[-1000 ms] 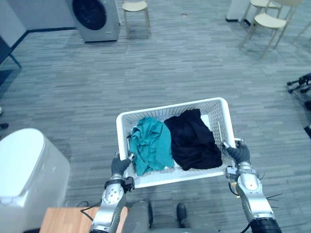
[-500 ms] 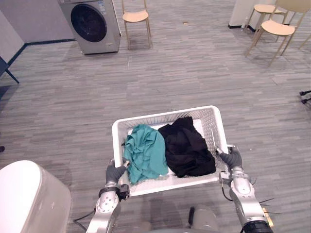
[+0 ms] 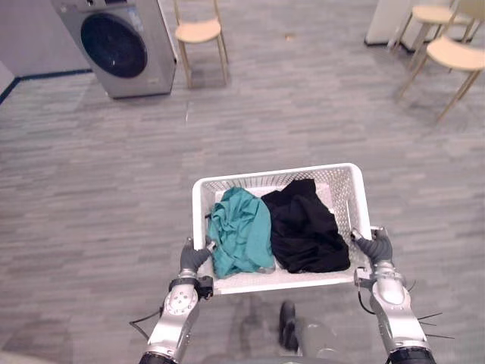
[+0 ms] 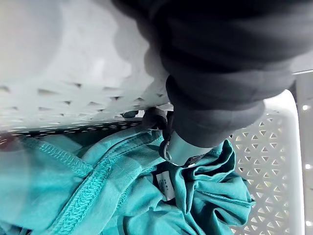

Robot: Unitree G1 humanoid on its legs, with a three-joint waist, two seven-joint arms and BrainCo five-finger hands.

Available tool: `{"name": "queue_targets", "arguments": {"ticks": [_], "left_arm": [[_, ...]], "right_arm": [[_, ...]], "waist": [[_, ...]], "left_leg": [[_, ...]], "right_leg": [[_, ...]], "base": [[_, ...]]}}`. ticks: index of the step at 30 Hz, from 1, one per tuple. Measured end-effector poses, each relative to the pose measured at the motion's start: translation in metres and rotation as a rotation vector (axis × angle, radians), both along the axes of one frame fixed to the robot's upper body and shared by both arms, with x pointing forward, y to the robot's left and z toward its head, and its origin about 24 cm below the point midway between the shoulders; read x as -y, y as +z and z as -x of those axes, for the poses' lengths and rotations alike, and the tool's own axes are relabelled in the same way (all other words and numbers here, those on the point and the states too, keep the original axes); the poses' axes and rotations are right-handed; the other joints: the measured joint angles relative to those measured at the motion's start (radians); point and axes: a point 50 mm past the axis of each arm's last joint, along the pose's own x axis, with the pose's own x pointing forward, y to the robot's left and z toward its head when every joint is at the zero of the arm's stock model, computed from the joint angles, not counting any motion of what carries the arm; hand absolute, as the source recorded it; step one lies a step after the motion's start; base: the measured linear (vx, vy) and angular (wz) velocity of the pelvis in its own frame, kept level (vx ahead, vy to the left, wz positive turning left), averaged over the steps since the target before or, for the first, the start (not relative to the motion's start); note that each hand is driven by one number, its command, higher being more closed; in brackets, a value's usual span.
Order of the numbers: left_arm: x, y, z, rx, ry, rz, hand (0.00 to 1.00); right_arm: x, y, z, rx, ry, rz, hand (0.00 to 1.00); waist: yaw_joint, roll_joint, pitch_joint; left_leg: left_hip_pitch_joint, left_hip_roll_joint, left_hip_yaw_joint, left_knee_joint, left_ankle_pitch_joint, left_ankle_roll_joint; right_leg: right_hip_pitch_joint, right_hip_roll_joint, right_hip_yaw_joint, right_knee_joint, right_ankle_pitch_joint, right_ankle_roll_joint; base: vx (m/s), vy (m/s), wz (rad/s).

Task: Pick up the laundry basket with both hands and put the clothes into the washing machine.

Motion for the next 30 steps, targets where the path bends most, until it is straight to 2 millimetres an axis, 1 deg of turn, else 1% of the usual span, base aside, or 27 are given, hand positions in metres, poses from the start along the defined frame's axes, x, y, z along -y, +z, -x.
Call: {"name": "queue_targets", "arguments": {"ticks": [1, 2, 4, 5, 6, 7, 8, 9, 10, 11, 12, 13, 14, 15, 16, 18, 19, 20, 21, 22, 23, 24, 25, 26, 27, 28, 30], "left_arm": [[0.0, 0.001, 0.0, 0.003, 0.003, 0.004, 1.0], [0.0, 0.002, 0.001, 0.01, 0.009, 0.01, 1.0], [-0.002, 0.006, 0.007, 0.023, 0.019, 0.014, 1.0], [-0.004, 0.006, 0.009, 0.02, 0.029, 0.012, 1.0], [-0.006, 0.005, 0.009, 0.014, 0.036, 0.009, 1.0], [-0.007, 0.004, 0.011, 0.001, 0.042, 0.01, 1.0], [-0.006, 0.0, 0.016, -0.017, 0.045, 0.008, 1.0], [-0.006, -0.001, 0.017, -0.023, 0.045, 0.009, 1.0], [-0.006, -0.001, 0.017, -0.027, 0.043, 0.006, 1.0], [-0.006, -0.001, 0.016, -0.032, 0.039, -0.002, 1.0], [-0.007, -0.003, 0.017, -0.044, 0.032, -0.018, 1.0], [-0.007, -0.005, 0.018, -0.06, 0.027, -0.031, 1.0], [-0.008, -0.008, 0.02, -0.077, 0.025, -0.04, 1.0], [-0.009, -0.007, 0.019, -0.074, 0.024, -0.046, 1.0], [-0.011, -0.006, 0.017, -0.066, 0.019, -0.056, 1.0], [-0.015, 0.0, 0.009, -0.035, 0.002, -0.082, 1.0], [-0.014, 0.003, 0.005, -0.02, -0.006, -0.083, 1.0], [-0.012, 0.004, 0.003, -0.016, -0.014, -0.084, 1.0], [-0.011, 0.004, 0.003, -0.017, -0.021, -0.085, 1.0], [-0.009, 0.003, 0.004, -0.02, -0.035, -0.092, 1.0], [-0.01, 0.0, 0.006, -0.033, -0.043, -0.103, 1.0], [-0.008, -0.003, 0.007, -0.047, -0.049, -0.103, 1.0], [-0.003, -0.01, 0.009, -0.074, -0.056, -0.094, 1.0], [0.0, -0.012, 0.009, -0.081, -0.063, -0.091, 1.0], [0.0, -0.011, 0.009, -0.08, -0.062, -0.09, 1.0], [-0.004, -0.013, 0.012, -0.089, -0.046, -0.09, 1.0], [-0.006, -0.015, 0.016, -0.098, -0.039, -0.089, 1.0]], "right_arm": [[0.0, 0.002, -0.003, 0.007, 0.004, 0.004, 1.0], [0.0, 0.003, -0.005, 0.01, 0.009, 0.008, 1.0], [-0.001, 0.003, -0.009, 0.007, 0.022, 0.016, 1.0], [-0.005, -0.001, -0.012, -0.008, 0.027, 0.008, 1.0], [-0.007, -0.003, -0.012, -0.018, 0.028, 0.001, 1.0], [-0.008, -0.007, -0.011, -0.033, 0.032, 0.0, 1.0], [-0.007, -0.012, -0.01, -0.056, 0.032, 0.0, 1.0], [-0.007, -0.013, -0.01, -0.061, 0.033, 0.001, 1.0], [-0.007, -0.015, -0.009, -0.07, 0.034, -0.001, 1.0], [-0.008, -0.018, -0.009, -0.083, 0.03, -0.007, 1.0], [-0.009, -0.025, -0.009, -0.111, 0.025, -0.013, 1.0], [-0.009, -0.03, -0.007, -0.131, 0.022, -0.018, 1.0], [-0.01, -0.035, -0.004, -0.154, 0.02, -0.023, 1.0], [-0.011, -0.035, -0.004, -0.152, 0.026, -0.022, 1.0], [-0.012, -0.034, -0.004, -0.144, 0.03, -0.022, 1.0], [-0.014, -0.032, -0.006, -0.132, 0.04, -0.026, 1.0], [-0.013, -0.032, -0.005, -0.132, 0.037, -0.026, 1.0], [-0.012, -0.032, -0.004, -0.133, 0.031, -0.024, 1.0], [-0.01, -0.031, -0.003, -0.131, 0.025, -0.023, 1.0], [-0.008, -0.031, 0.003, -0.13, 0.017, -0.022, 1.0], [-0.008, -0.034, 0.009, -0.142, 0.012, -0.024, 1.0], [-0.007, -0.036, 0.013, -0.155, 0.008, -0.023, 1.0], [-0.002, -0.039, 0.018, -0.178, -0.005, -0.016, 1.0], [0.001, -0.038, 0.017, -0.179, -0.006, -0.004, 1.0], [0.001, -0.036, 0.016, -0.172, -0.004, -0.003, 1.0], [-0.003, -0.034, 0.015, -0.163, 0.002, -0.017, 1.0], [-0.005, -0.031, 0.018, -0.152, 0.004, -0.022, 1.0]], "waist": [[0.012, -0.002, 0.0], [0.025, -0.003, 0.0], [0.03, 0.016, -0.006], [0.037, 0.019, -0.01], [0.042, 0.0, -0.015], [0.037, -0.032, -0.026], [0.03, -0.065, -0.046], [0.035, -0.07, -0.051], [0.04, -0.078, -0.052], [0.028, -0.087, -0.051], [0.018, -0.092, -0.047], [0.019, -0.086, -0.038], [0.01, -0.06, -0.03], [-0.004, -0.053, -0.029], [-0.015, -0.038, -0.037], [-0.037, -0.041, -0.034], [-0.05, -0.039, -0.031], [-0.067, -0.044, -0.028], [-0.075, -0.049, -0.027], [-0.085, -0.066, -0.032], [-0.087, -0.085, -0.045], [-0.094, -0.078, -0.054], [-0.097, -0.036, -0.069], [-0.087, 0.018, -0.071], [-0.08, 0.032, -0.061], [-0.055, 0.037, -0.043], [-0.027, 0.019, -0.028]], "left_leg": [[-0.058, -0.052, -0.001, -0.21, -0.006, -0.006], [-0.082, -0.102, -0.008, -0.486, 0.017, -0.036], [-0.088, -0.111, -0.025, -0.859, 0.114, -0.13], [-0.1, -0.109, 0.009, -0.82, 0.215, -0.09], [-0.098, -0.13, 0.021, -0.789, 0.239, -0.052], [-0.098, -0.161, 0.034, -0.75, 0.246, 0.009], [-0.098, -0.19, 0.069, -0.677, 0.182, 0.109], [-0.091, -0.197, 0.08, -0.653, 0.148, 0.119], [-0.074, -0.214, 0.091, -0.63, 0.102, 0.134], [-0.038, -0.241, 0.088, -0.624, 0.06, 0.147], [0.045, -0.287, 0.075, -0.644, 0.013, 0.156], [0.132, -0.309, 0.073, -0.678, -0.011, 0.159], [0.282, -0.33, 0.044, -0.773, -0.022, 0.158], [0.352, -0.336, 0.02, -0.835, -0.022, 0.158], [0.391, -0.337, 0.004, -0.87, -0.021, 0.157], [0.471, -0.341, -0.041, -0.929, -0.027, 0.146], [0.507, -0.331, -0.069, -0.938, -0.042, 0.118], [0.543, -0.327, -0.101, -0.941, -0.053, 0.098], [0.568, -0.329, -0.113, -0.946, -0.06, 0.085], [0.617, -0.339, -0.144, -0.958, -0.081, 0.053], [0.662, -0.346, -0.176, -0.929, -0.111, 0.012], [0.664, -0.335, -0.192, -0.884, -0.125, 0.012], [0.63, -0.292, -0.197, -0.739, -0.125, 0.012], [0.52, -0.224, -0.171, -0.488, -0.071, -0.048], [0.462, -0.197, -0.149, -0.351, 0.017, -0.07], [0.357, -0.115, -0.099, -0.088, 0.148, -0.074], [0.222, -0.017, -0.039, 0.164, 0.095, -0.006]], "right_leg": [[0.039, -0.024, 0.021, -0.032, -0.016, 0.021], [0.078, -0.05, 0.051, -0.064, -0.034, 0.046], [0.144, -0.059, 0.1, -0.13, -0.059, 0.085], [0.189, -0.07, 0.133, -0.14, -0.092, 0.101], [0.209, -0.097, 0.14, -0.14, -0.099, 0.102], [0.221, -0.138, 0.142, -0.116, -0.085, 0.126], [0.16, -0.195, 0.149, 0.061, -0.114, 0.172], [0.112, -0.212, 0.16, 0.172, -0.12, 0.183], [0.036, -0.237, 0.178, 0.363, -0.102, 0.243], [-0.034, -0.25, 0.202, 0.558, -0.037, 0.348], [-0.107, -0.264, 0.204, 0.824, -0.013, 0.335], [-0.138, -0.272, 0.184, 0.975, -0.04, 0.287], [-0.188, -0.276, 0.104, 1.074, -0.109, 0.165], [-0.236, -0.269, 0.034, 1.06, -0.136, 0.122], [-0.269, -0.265, -0.008, 1.031, -0.152, 0.103], [-0.379, -0.237, -0.073, 0.869, -0.173, 0.081], [-0.439, -0.195, -0.073, 0.679, -0.159, 0.087], [-0.464, -0.163, -0.055, 0.421, -0.082, 0.117], [-0.462, -0.15, -0.04, 0.275, -0.025, 0.131], [-0.461, -0.143, -0.007, 0.088, 0.073, 0.139], [-0.479, -0.144, 0.019, 0.075, 0.148, 0.075], [-0.484, -0.143, 0.029, 0.126, 0.231, 0.035], [-0.489, -0.126, 0.009, 0.225, 0.237, 0.044], [-0.461, -0.091, -0.024, 0.257, 0.165, 0.035], [-0.435, -0.07, -0.026, 0.263, 0.135, 0.029], [-0.356, -0.039, -0.03, 0.25, 0.083, 0.021], [-0.207, -0.019, -0.045, 0.202, 0.02, 0.016]], "base": [[0.54, 0.178, -0.6], [0.56, 0.209, -0.62], [0.64, 0.271, -0.72], [0.7, 0.329, -0.68], [0.75, 0.371, -0.44], [0.81, 0.368, -0.12], [0.94, 0.426, -0.14], [0.76, 0.353, -0.2], [0.58, 0.276, -0.12], [0.72, 0.32, 0.15], [0.73, 0.299, 0.26], [0.97, 0.356, 0.29], [0.65, 0.219, 0.25], [0.63, 0.207, 0.37], [0.51, 0.14, 0.53], [0.7, 0.112, 0.62], [0.77, 0.033, 0.84], [0.67, -0.008, 0.92], [0.71, -0.053, 0.98], [0.77, -0.1, 0.92], [0.8, -0.123, 0.94], [0.84, -0.16, 0.79], [0.82, -0.156, 0.57], [0.8, -0.143, 0.32], [0.76, -0.128, 0.07], [0.72, -0.133, 0.01], [0.69, -0.115, 0.12]]}}
